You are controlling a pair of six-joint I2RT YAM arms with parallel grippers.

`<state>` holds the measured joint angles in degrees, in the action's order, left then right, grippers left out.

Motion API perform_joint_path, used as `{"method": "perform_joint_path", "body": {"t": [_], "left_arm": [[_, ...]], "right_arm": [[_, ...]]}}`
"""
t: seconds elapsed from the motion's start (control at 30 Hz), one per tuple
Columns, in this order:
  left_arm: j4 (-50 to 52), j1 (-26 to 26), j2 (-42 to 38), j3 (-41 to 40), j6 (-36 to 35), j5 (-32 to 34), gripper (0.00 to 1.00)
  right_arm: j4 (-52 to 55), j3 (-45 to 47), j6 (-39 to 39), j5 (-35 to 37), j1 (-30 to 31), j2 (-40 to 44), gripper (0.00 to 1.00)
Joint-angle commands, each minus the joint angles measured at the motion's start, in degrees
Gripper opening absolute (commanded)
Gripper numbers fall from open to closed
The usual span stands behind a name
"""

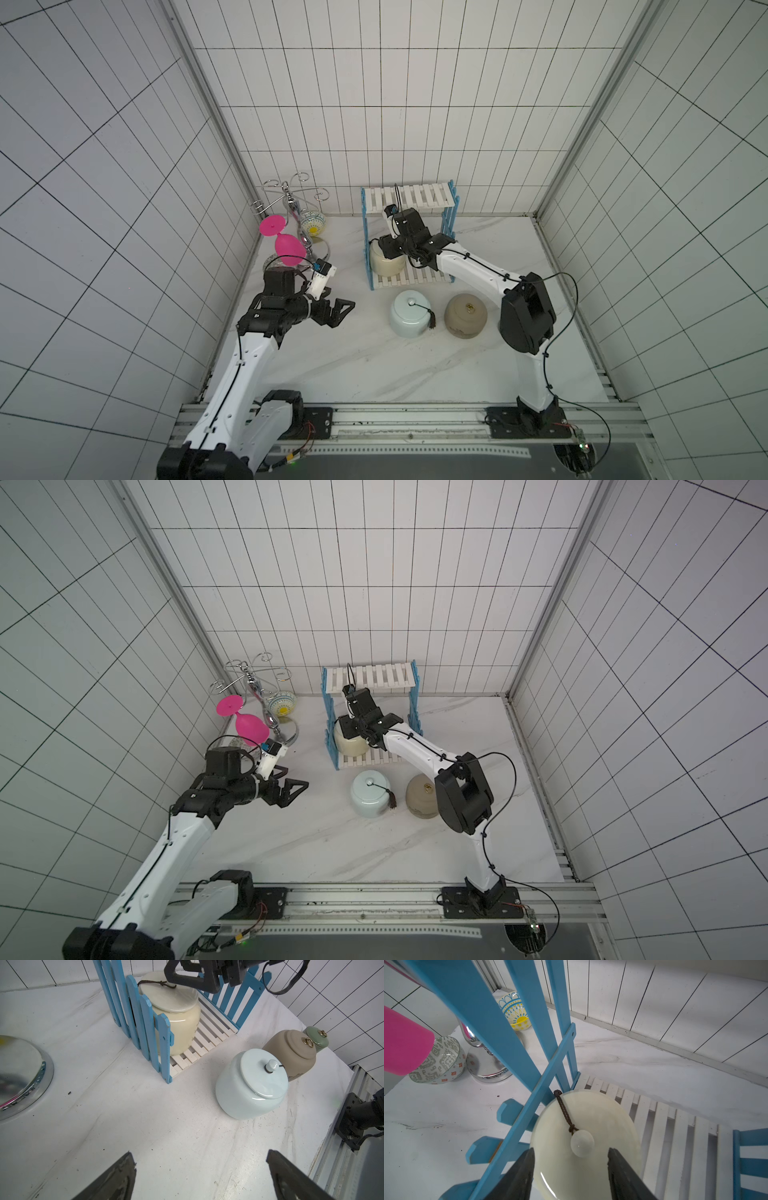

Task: Remove the tea canisters from the shelf
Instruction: Pick up the tea canister from the shelf.

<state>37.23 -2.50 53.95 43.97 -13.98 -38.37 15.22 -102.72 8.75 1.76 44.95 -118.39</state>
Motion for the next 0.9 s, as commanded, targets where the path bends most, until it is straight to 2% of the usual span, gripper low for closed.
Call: {"method": "perform_joint_path", "body": {"t": [0.0, 0.57, 0.87], "left_arm": [[-0.1, 0.13, -0.87, 0.0, -0.26, 0.36, 0.99], [0.11, -0.22, -1.1, -0.15, -0.44, 0.45, 0.99], [0.12, -0.31, -1.13, -0.13, -0.44, 0.49, 0.99]], "right_arm": [[-1.25, -3.74, 0.1, 0.61, -1.0, -2.07, 0.55], [-3.59, -4.07, -0.05, 0.26, -1.66, -7.01, 0.4], [-8.79, -0.6, -1.69, 1.37, -1.8, -7.2, 0.3]]}}
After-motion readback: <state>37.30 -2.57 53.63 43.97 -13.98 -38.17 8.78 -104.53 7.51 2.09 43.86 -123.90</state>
